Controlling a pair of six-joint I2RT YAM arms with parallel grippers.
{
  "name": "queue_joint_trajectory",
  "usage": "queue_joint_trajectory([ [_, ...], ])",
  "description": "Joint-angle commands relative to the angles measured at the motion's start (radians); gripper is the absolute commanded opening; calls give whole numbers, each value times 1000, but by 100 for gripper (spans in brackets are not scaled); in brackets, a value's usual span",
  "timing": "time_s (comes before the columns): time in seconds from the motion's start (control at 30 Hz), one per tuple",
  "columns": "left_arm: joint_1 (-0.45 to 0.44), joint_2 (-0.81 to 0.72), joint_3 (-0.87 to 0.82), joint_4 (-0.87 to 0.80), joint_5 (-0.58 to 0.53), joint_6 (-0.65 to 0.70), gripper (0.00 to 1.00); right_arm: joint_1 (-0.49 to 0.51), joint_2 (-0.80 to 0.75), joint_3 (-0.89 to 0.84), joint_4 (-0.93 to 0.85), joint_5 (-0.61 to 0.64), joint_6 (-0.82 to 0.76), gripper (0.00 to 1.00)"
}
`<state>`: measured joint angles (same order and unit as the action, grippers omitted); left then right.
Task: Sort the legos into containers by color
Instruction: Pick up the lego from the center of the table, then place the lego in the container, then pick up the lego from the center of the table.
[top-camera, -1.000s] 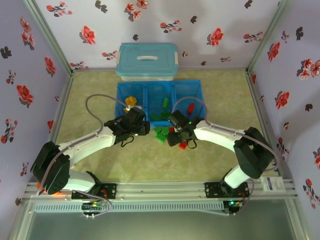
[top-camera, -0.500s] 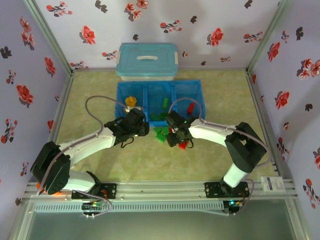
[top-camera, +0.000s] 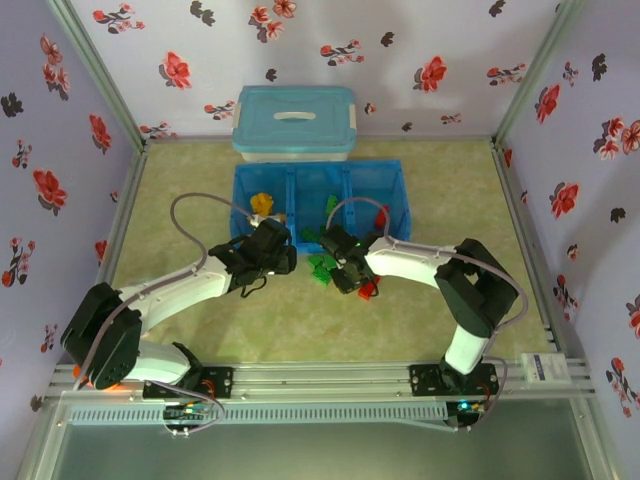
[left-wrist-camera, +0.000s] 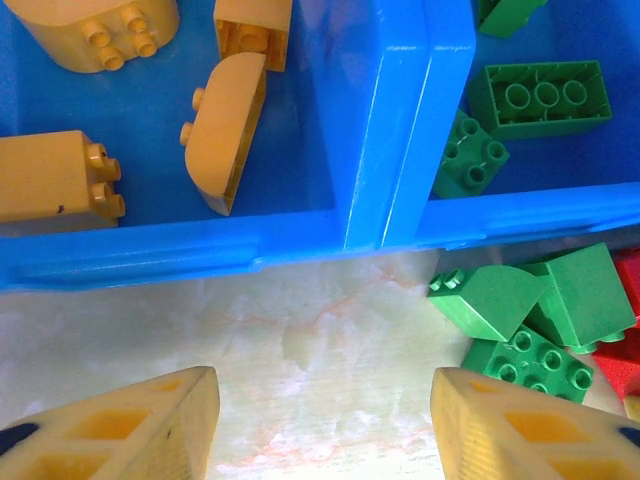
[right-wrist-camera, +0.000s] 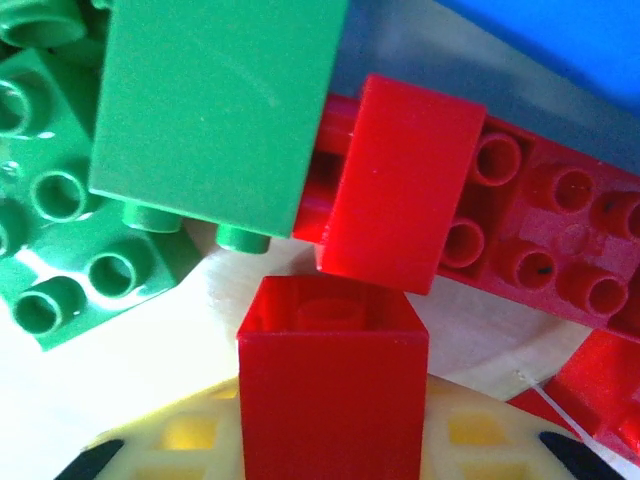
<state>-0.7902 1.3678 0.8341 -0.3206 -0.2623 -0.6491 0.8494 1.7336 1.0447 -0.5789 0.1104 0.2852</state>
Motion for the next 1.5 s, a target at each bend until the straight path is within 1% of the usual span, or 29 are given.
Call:
queue_joint_trajectory([
  [0.0,-14,-25,-21,54,-10,12,58,7,-51,31,-43,34,-5,27],
  [0.1,-42,-73,-62,145,1,35,59,-3,-113,50,-44,34,-14,26],
  [0.17,-50,-84,-72,163,1,33,59,-24,-155,71,-49,51,-29,26],
  [0.33,-65,-75,-72,150,-2,22,58,-174,-218,149,-60,18,-44,28],
  [0.43,-80,-84,-80,149,-15,14,58,-231,-201,207,-69,16,-65,31],
  [0.6,-99,-86,-95,154,-22,-11,58,-312,-110,292,-68,-30,-62,35],
  [0.63,-104,-83,-96,154,-21,-18,58,-321,-88,308,-68,-22,-60,39],
  [0.67,-112,-77,-97,155,-22,-24,58,-326,-71,326,-70,-9,-60,50],
  [0.7,-118,-73,-98,157,-21,-29,58,-326,-54,343,-77,5,-59,68],
  [0.73,-123,-66,-98,158,-22,-31,58,-326,-43,362,-90,18,-54,80],
  [0.77,-130,-60,-98,159,-22,-33,58,-326,-40,370,-94,14,-48,85],
  [0.83,-136,-50,-96,160,-22,-37,59,-323,-65,355,-72,10,-33,90],
  [0.93,-142,-31,-87,163,-18,-41,60,-322,-129,306,-27,8,-20,93],
  [1.07,-147,24,-68,180,4,-49,64,-322,-210,238,-8,-6,-11,93],
  [1.27,-164,145,-12,197,49,-58,65,-322,-321,101,36,-25,25,94],
  [1.3,-169,162,-4,198,50,-63,66,-322,-334,79,43,-26,30,94],
  [1.33,-174,182,7,199,50,-67,71,-322,-347,55,53,-28,34,94],
  [1.37,-177,202,19,200,52,-72,74,-322,-358,36,58,-29,38,94],
  [1.47,-185,253,58,193,54,-65,77,-322,-379,-6,68,-27,47,94],
])
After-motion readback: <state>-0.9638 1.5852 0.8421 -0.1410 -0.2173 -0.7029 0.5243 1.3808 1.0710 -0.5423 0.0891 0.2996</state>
